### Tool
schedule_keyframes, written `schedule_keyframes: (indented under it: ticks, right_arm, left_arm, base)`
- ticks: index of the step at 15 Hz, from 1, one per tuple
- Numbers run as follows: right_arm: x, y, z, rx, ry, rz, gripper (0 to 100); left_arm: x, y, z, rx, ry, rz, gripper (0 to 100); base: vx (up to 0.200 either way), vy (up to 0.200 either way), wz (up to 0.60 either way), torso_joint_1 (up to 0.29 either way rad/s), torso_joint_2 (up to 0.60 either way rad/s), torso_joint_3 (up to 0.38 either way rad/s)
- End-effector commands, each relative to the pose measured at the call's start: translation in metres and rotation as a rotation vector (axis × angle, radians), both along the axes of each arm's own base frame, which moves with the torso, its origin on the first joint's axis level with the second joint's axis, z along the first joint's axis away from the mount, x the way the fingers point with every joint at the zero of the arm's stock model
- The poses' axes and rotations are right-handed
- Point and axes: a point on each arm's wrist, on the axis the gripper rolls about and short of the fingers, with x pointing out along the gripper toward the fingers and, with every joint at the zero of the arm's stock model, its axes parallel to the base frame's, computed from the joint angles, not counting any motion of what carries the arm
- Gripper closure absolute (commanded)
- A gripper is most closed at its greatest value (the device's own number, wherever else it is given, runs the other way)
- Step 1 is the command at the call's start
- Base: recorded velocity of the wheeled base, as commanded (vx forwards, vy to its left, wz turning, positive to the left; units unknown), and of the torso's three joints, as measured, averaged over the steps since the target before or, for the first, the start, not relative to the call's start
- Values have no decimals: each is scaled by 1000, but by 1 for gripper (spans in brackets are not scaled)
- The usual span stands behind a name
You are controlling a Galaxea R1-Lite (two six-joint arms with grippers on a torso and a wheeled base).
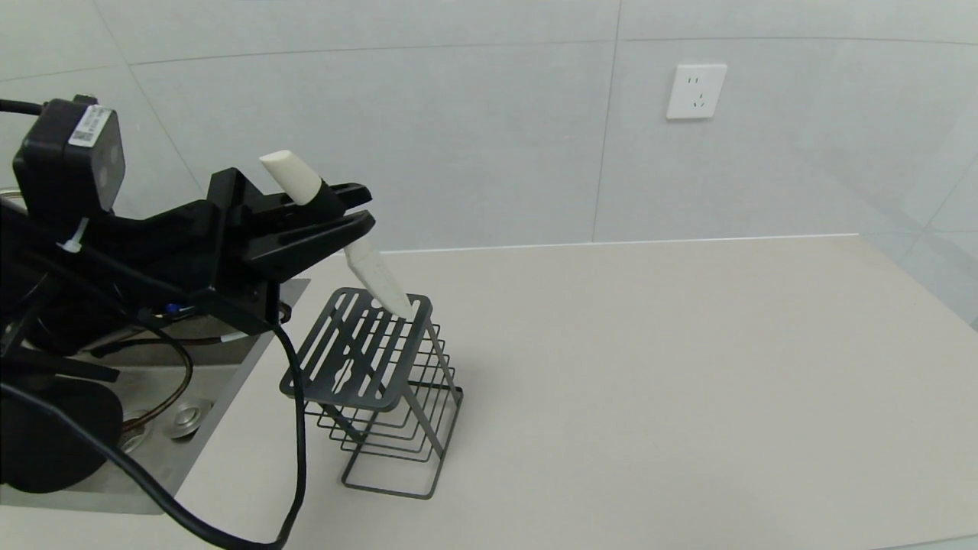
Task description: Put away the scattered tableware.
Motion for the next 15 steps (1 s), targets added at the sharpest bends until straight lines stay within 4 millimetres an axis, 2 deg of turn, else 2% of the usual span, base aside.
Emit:
schedule_keyframes:
  ticks: [1, 15]
  right_arm:
    - [0, 0, 0, -1, 1, 1, 100]
    - [0, 0, 0, -1, 1, 1, 100]
  left_arm:
    - [0, 0, -1, 0, 3, 0, 100]
    - [0, 4, -7, 4, 29, 16, 100]
  base:
    - [0, 0, 0, 0, 0, 0]
    - [0, 0, 0, 0, 0, 0]
